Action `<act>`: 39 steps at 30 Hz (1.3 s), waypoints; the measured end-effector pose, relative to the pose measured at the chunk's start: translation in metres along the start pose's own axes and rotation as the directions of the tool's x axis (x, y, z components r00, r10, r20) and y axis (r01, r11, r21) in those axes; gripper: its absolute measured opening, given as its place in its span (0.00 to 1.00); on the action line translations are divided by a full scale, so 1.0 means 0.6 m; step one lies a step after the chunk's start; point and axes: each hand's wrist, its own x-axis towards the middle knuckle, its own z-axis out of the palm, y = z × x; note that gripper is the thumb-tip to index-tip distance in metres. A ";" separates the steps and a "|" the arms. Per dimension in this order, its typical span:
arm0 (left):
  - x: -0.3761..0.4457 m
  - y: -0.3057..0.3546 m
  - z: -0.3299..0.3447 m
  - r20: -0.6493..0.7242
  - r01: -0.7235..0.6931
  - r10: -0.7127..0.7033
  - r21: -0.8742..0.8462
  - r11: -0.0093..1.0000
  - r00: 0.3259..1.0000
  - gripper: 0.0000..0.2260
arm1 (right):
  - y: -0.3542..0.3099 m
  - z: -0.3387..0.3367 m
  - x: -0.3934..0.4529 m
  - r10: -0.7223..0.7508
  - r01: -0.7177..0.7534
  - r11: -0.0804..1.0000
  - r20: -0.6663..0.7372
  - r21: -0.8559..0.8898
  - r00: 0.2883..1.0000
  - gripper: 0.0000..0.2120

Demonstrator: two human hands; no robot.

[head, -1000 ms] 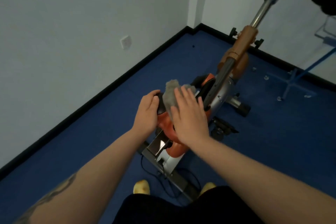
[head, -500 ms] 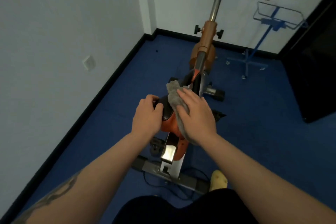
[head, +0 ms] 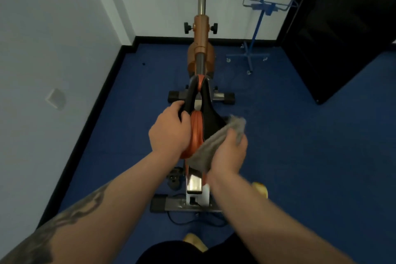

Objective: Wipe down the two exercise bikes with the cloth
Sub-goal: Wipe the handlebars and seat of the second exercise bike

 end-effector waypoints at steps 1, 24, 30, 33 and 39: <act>-0.001 0.000 0.000 0.003 0.004 -0.004 -0.007 1.000 1.000 0.16 | 0.011 0.007 -0.018 0.013 -0.011 0.999 -0.055 0.042 0.998 0.16; -0.006 -0.003 -0.001 -0.012 -0.015 0.015 -0.021 1.000 1.000 0.15 | -0.080 0.040 0.080 -0.112 0.484 0.327 0.475 -0.812 0.873 0.27; -0.008 0.001 -0.003 -0.027 0.039 -0.039 -0.024 0.999 0.999 0.13 | -0.086 0.074 0.105 -0.108 0.566 0.228 0.558 -0.792 0.823 0.25; -0.012 0.003 -0.006 -0.035 0.085 -0.087 -0.051 0.995 0.996 0.13 | -0.098 0.143 0.154 -0.135 0.517 0.388 0.508 -0.763 0.851 0.24; -0.031 0.019 0.000 -0.258 0.276 -0.288 -0.082 0.958 0.922 0.10 | -0.150 0.217 0.219 -0.116 0.899 -0.274 0.939 -0.343 0.323 0.19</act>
